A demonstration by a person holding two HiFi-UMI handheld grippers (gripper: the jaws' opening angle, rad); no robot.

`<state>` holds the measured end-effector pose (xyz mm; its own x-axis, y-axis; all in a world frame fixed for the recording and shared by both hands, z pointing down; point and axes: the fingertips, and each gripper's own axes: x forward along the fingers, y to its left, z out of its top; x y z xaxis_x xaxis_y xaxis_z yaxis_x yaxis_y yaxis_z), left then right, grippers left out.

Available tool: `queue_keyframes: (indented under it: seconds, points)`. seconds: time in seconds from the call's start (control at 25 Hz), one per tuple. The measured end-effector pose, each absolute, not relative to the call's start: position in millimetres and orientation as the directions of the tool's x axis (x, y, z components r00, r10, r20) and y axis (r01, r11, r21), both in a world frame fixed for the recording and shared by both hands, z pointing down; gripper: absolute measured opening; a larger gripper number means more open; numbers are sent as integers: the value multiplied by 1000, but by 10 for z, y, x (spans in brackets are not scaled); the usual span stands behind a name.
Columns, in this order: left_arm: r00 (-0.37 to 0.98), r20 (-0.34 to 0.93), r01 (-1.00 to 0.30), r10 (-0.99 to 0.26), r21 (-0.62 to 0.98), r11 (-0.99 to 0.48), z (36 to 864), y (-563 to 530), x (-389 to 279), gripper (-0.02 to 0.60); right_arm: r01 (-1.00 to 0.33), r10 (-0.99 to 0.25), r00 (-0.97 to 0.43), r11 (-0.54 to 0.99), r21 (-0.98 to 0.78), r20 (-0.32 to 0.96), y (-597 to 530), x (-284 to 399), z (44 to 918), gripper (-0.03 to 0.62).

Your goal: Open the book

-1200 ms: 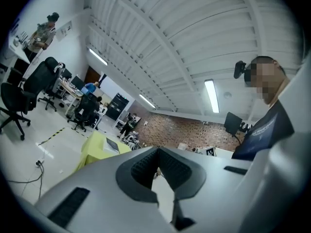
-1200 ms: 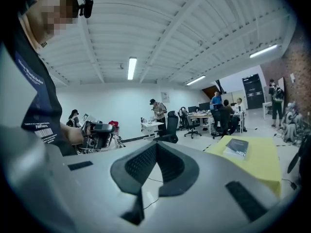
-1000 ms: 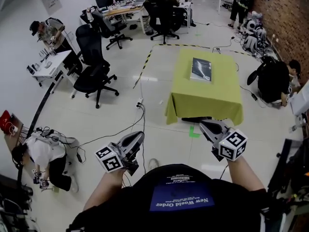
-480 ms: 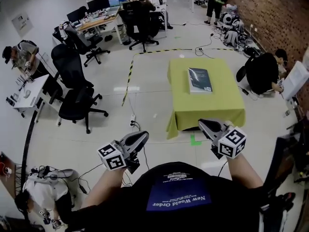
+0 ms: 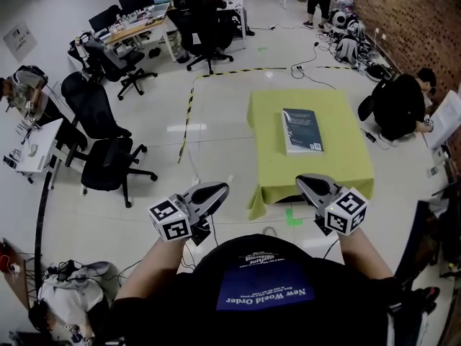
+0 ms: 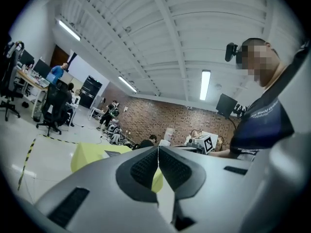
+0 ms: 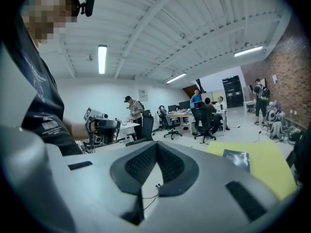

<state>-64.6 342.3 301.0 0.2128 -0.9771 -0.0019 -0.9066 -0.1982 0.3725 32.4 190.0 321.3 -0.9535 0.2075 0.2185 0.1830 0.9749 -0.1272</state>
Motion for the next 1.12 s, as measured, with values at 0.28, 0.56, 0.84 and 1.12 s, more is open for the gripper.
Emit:
queue_keyframes:
  seconds: [0.28, 0.56, 0.84, 1.12]
  points:
    - [216, 132, -943, -967, 285, -172, 3141, 2330, -1235, 8, 243, 267, -942, 960, -136, 201, 899, -488, 3338, -15]
    - [331, 327, -943, -885, 150, -298, 3489, 1369, -1467, 8, 153, 186, -956, 976, -156, 225, 229, -711, 3518, -15]
    - [482, 434, -848, -761, 11, -530, 3914, 419, -1766, 8, -32, 20, -952, 986, -163, 304, -173, -797, 3952, -15]
    - [581, 649, -443, -492, -256, -859, 4685, -217, -2155, 14, -255, -176, -880, 959, -127, 440, -425, -1373, 4431, -15]
